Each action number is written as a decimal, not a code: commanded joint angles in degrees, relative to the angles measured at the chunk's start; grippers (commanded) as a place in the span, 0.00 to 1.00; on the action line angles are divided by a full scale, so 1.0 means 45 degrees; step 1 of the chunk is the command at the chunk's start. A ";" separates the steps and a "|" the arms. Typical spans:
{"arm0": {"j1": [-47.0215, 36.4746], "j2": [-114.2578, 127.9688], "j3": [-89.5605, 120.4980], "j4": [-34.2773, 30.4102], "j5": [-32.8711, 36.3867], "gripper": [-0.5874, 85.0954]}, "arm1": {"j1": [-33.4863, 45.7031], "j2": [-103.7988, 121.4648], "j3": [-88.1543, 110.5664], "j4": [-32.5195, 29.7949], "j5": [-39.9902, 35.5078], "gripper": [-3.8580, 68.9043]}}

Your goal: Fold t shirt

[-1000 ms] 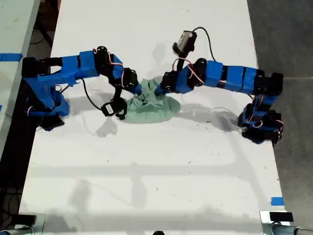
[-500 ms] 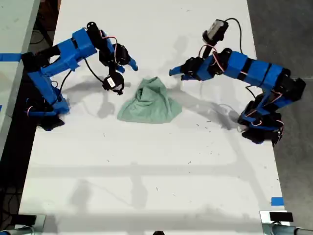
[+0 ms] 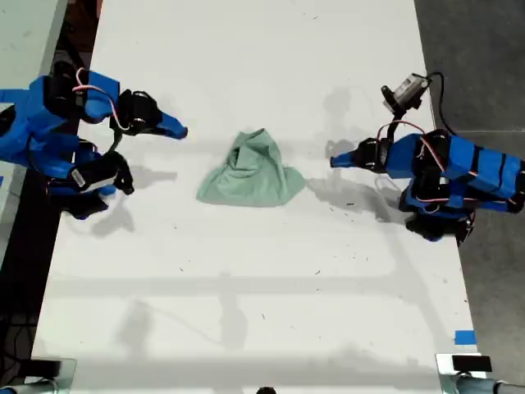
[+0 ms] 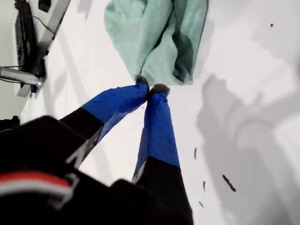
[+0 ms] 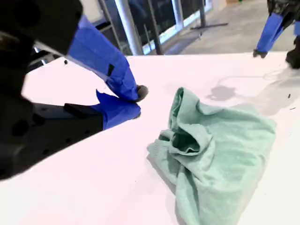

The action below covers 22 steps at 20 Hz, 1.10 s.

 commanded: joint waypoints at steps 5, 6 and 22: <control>0.1719 1.1172 1.1406 -0.3242 -0.1699 0.01 | -0.1367 0.4766 0.3711 0.0547 -0.0977 0.08; 0.1855 1.1152 1.2129 -0.3613 -0.1758 0.01 | -0.1348 0.4766 0.4043 0.0664 -0.0996 0.08; 0.1973 1.1270 1.4297 -0.2637 -0.1055 0.14 | -0.2930 0.4766 0.5840 0.4199 0.2813 0.34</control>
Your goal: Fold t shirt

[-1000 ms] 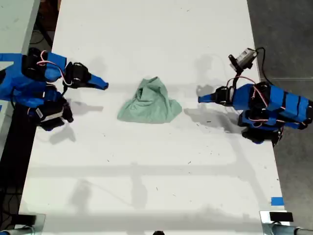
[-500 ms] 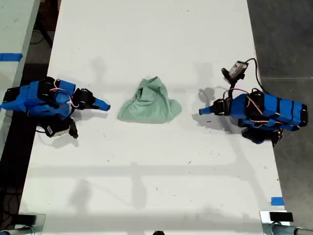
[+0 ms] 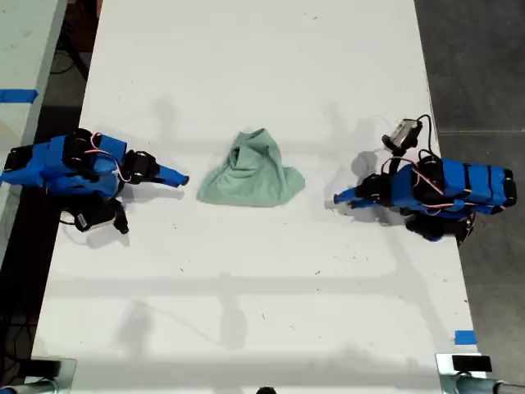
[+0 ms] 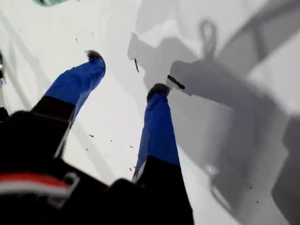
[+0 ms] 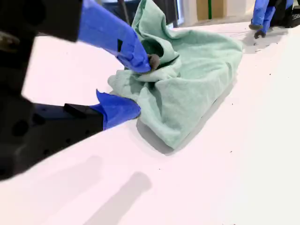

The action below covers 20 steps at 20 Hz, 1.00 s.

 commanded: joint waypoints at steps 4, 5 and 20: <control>0.0312 0.0117 0.0117 0.0059 -0.0449 0.14 | 0.0254 0.0137 0.0449 0.0039 -0.2324 0.34; 0.0312 0.0117 0.0117 0.0059 -0.0449 0.14 | 0.0273 0.0137 0.0449 0.0039 -0.2344 0.34; 0.0293 0.0117 0.0117 0.0059 -0.0449 0.14 | 0.0273 0.0137 0.0449 0.0039 -0.2363 0.34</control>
